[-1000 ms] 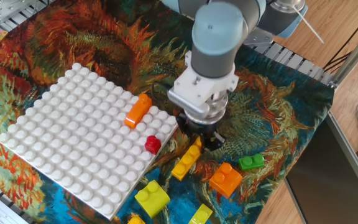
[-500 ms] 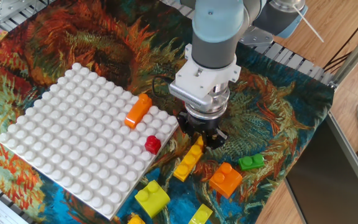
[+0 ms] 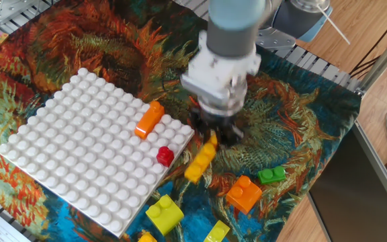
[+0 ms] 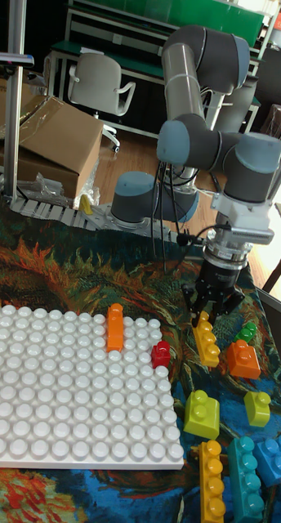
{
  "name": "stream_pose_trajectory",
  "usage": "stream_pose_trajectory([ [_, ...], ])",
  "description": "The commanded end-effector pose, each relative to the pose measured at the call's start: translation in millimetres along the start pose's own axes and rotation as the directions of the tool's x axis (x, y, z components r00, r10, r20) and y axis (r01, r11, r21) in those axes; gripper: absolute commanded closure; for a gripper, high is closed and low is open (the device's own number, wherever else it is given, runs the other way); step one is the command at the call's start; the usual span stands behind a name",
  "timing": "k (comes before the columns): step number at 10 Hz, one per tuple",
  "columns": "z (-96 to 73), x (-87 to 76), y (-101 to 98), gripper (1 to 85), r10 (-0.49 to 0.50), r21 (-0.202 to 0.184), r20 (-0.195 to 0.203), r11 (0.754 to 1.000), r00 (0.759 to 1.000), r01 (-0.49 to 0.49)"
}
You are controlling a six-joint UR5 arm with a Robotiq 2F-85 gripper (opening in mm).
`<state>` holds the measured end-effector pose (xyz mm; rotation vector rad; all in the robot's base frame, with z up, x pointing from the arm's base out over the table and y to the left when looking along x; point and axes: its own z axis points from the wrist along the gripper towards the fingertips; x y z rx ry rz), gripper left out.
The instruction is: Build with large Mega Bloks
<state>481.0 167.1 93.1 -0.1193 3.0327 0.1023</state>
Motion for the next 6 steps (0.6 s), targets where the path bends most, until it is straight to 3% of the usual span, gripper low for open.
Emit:
stream_pose_trajectory([
  [1,-28.7,11.2,-8.3,84.3,-0.017,-0.036,-0.005,0.999,1.0,0.017],
  [2,-28.7,5.9,-7.6,84.3,0.01,-0.039,0.015,0.999,1.0,-0.009],
  [3,-28.6,3.4,-21.3,84.3,0.021,0.014,0.025,1.0,0.999,-0.021],
  [4,-27.5,0.1,-21.3,84.3,0.028,0.017,0.028,0.999,0.999,-0.028],
  [5,-31.3,0.2,-37.9,84.3,-0.002,0.011,0.02,1.0,1.0,0.002],
  [6,-38.4,5.6,-67.6,84.3,-0.058,0.004,0.006,0.998,0.998,0.058],
])
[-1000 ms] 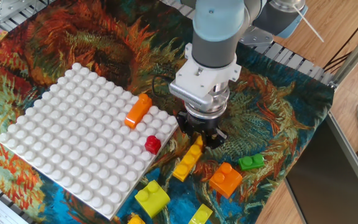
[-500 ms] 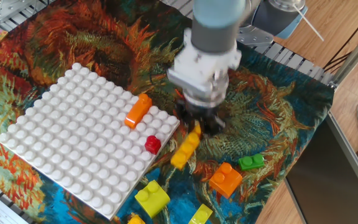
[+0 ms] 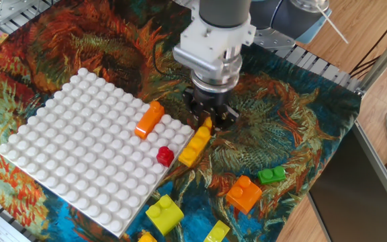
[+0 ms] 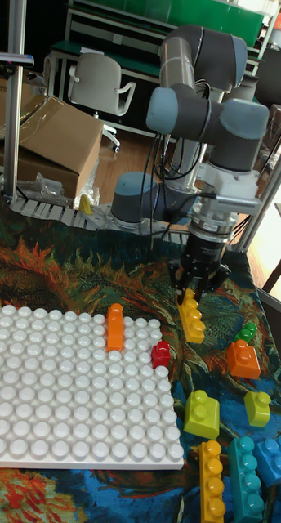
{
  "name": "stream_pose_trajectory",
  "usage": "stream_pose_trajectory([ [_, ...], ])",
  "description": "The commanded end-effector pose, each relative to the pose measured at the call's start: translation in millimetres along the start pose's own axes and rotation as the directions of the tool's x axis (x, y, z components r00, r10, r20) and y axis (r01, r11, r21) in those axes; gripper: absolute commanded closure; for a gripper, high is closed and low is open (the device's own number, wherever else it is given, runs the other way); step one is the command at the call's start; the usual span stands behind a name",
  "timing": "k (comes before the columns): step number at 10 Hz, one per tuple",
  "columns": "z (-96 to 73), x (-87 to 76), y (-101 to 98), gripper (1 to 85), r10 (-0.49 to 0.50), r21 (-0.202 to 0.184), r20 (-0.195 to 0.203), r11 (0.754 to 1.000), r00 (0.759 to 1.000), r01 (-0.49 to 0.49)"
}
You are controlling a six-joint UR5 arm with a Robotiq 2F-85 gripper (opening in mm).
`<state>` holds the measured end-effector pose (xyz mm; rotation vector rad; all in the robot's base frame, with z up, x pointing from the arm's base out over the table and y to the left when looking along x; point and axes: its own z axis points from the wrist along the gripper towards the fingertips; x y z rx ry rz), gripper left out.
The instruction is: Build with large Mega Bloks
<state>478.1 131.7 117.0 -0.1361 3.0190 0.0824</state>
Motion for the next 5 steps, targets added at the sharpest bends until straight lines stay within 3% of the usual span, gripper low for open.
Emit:
stream_pose_trajectory([
  [1,-16.5,10.6,-60.8,84.3,-0.099,-0.033,-0.007,0.995,0.995,0.099],
  [2,-15.8,12.5,-65.8,84.3,-0.122,-0.052,0.015,0.991,0.992,0.123],
  [3,-15.5,9.0,-80.0,84.3,-0.101,0.004,0.021,0.995,0.995,0.101],
  [5,-15.7,15.4,-92.1,84.3,0.036,0.048,-0.001,0.998,0.999,-0.035],
])
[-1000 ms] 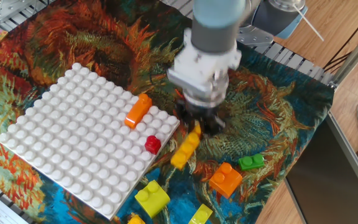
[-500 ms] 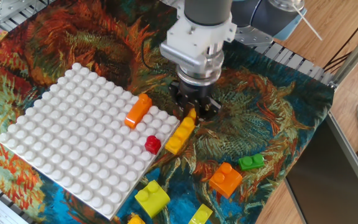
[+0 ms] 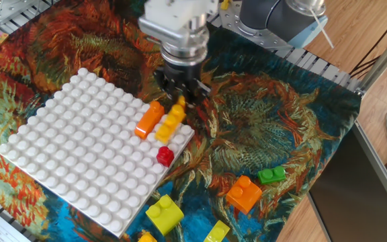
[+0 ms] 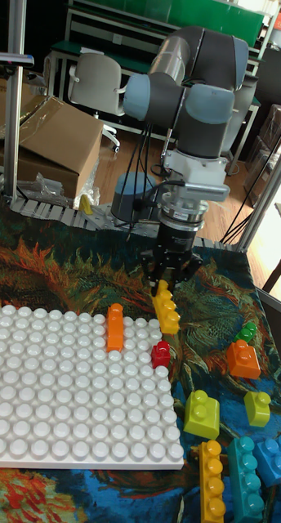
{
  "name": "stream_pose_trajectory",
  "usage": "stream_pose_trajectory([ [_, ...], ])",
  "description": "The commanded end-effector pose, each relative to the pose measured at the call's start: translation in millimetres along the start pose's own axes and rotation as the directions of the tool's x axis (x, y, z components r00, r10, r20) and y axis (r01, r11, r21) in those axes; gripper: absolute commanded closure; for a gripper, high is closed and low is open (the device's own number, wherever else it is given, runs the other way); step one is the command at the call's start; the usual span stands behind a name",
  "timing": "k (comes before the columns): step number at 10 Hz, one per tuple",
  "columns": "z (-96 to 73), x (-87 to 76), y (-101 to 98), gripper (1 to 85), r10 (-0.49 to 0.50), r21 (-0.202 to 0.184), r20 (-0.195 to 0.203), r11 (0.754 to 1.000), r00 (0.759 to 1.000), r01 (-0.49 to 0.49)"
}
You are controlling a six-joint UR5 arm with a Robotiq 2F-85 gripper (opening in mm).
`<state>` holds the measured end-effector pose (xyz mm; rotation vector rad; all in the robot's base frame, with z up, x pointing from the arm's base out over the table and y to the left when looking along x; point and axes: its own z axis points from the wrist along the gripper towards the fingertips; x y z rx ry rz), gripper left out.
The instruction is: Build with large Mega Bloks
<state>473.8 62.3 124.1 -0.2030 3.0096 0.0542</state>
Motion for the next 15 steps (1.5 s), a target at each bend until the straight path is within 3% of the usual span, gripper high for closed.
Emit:
stream_pose_trajectory([
  [1,-3.9,9.0,-20.8,84.3,0.103,0.021,-0.025,0.995,0.994,-0.102],
  [2,-1.0,11.0,-31.8,84.3,0.076,-0.012,-0.058,0.997,0.995,-0.077],
  [3,6.3,11.5,-55.7,84.3,0.017,-0.029,-0.07,0.999,0.997,-0.019],
  [5,18.2,10.5,-92.1,84.3,-0.077,-0.059,-0.047,0.995,0.996,0.074],
  [6,18.0,7.8,-87.3,84.3,-0.063,-0.077,-0.036,0.995,0.997,0.06],
  [9,18.0,9.2,-105.2,84.3,0.076,-0.004,-0.049,0.997,0.996,-0.076],
  [11,17.2,-1.7,-127.9,84.3,0.045,-0.052,-0.054,0.997,0.998,-0.048],
  [13,27.0,-2.3,-152.4,84.3,-0.01,-0.048,-0.048,0.999,0.999,0.008],
  [15,23.0,3.4,-150.2,84.3,0.01,-0.059,-0.058,0.998,0.998,-0.014],
])
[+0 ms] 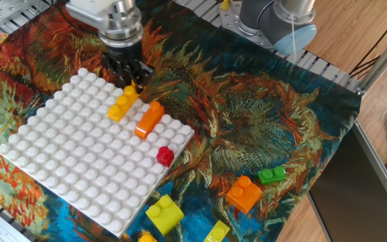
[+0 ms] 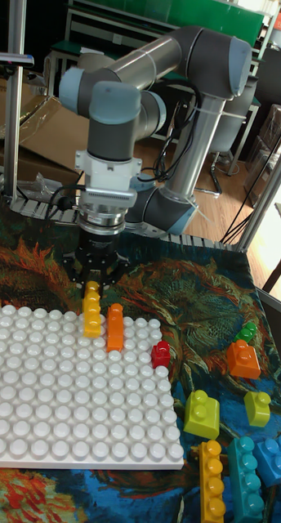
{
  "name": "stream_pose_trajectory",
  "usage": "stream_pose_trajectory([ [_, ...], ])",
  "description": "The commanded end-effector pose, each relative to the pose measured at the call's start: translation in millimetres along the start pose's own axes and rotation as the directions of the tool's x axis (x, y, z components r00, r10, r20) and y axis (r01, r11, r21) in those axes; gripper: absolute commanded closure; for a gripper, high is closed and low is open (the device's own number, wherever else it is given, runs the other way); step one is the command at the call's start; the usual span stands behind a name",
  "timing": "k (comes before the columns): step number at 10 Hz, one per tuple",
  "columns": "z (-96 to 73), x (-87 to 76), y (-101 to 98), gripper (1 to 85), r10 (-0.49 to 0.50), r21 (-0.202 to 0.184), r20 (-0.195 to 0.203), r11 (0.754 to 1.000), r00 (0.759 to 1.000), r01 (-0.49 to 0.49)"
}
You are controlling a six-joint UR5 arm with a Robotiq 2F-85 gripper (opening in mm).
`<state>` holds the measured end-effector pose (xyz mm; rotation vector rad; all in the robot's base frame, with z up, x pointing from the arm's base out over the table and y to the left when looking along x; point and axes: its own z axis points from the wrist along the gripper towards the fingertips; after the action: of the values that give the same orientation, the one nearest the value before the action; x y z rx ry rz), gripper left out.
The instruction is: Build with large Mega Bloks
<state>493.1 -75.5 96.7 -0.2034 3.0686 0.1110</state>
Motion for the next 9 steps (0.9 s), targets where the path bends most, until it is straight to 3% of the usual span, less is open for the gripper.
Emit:
stream_pose_trajectory([
  [1,-0.8,2.3,-12.5,84.3,0.04,-0.011,-0.006,0.999,0.999,-0.04],
  [2,-0.8,-2.9,-14.0,84.3,0.074,-0.007,0.014,0.997,0.997,-0.074],
  [3,-1.1,-3.9,-3.7,84.3,0.092,-0.047,0.014,0.995,0.996,-0.091],
  [5,15.4,-15.4,-0.3,84.3,0.104,-0.07,0.016,0.992,0.994,-0.103],
  [9,29.9,-20.3,-1.5,84.3,0.088,-0.071,0.015,0.994,0.996,-0.086],
])
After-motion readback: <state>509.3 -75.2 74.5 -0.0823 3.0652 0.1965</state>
